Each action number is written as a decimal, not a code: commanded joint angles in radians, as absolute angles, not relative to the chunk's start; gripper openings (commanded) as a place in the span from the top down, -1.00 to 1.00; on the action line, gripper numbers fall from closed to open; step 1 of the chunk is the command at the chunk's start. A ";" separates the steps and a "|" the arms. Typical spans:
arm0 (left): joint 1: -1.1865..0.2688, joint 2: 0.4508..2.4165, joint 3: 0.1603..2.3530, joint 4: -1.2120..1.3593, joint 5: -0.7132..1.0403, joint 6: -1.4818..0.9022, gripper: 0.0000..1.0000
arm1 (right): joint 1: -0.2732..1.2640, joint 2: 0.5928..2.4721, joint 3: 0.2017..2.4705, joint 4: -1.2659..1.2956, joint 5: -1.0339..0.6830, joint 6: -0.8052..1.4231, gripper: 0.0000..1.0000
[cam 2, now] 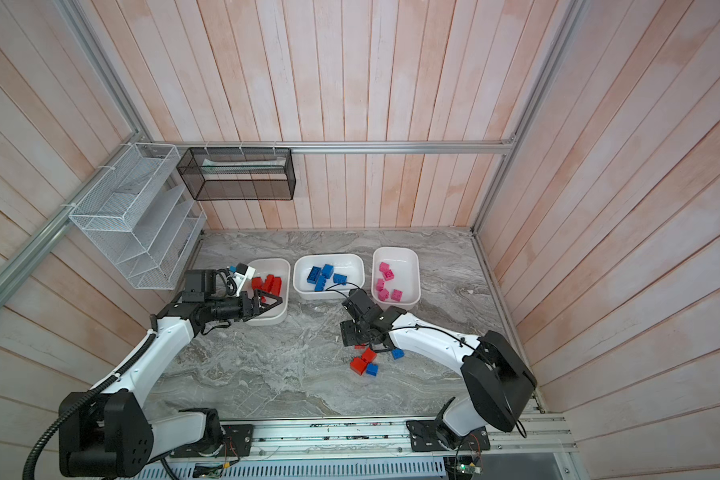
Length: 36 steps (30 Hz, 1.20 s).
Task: Sort the legos into containers by color
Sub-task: 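Return the right gripper to the pile and grasp a red 2x2 brick, then carry the red brick with the right gripper into the red-brick bin, release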
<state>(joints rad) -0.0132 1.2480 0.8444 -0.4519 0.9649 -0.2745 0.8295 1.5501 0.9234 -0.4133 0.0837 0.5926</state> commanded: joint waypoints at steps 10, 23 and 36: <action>-0.012 1.229 0.835 -0.428 0.991 -0.268 -1.00 | 0.844 1.676 0.958 -0.423 0.126 0.688 0.14; -0.013 1.230 0.846 -0.437 0.989 -0.267 -1.00 | 0.850 1.628 1.072 -0.535 0.235 0.633 0.63; -0.012 1.219 0.853 -0.439 0.985 -0.282 -1.00 | 0.662 1.677 1.325 -0.450 0.131 0.368 0.61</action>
<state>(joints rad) -0.0132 1.2423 0.8448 -0.4480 0.9718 -0.2813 0.6739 1.6318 1.2633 -0.4629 0.1612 0.4583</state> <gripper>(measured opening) 0.998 0.298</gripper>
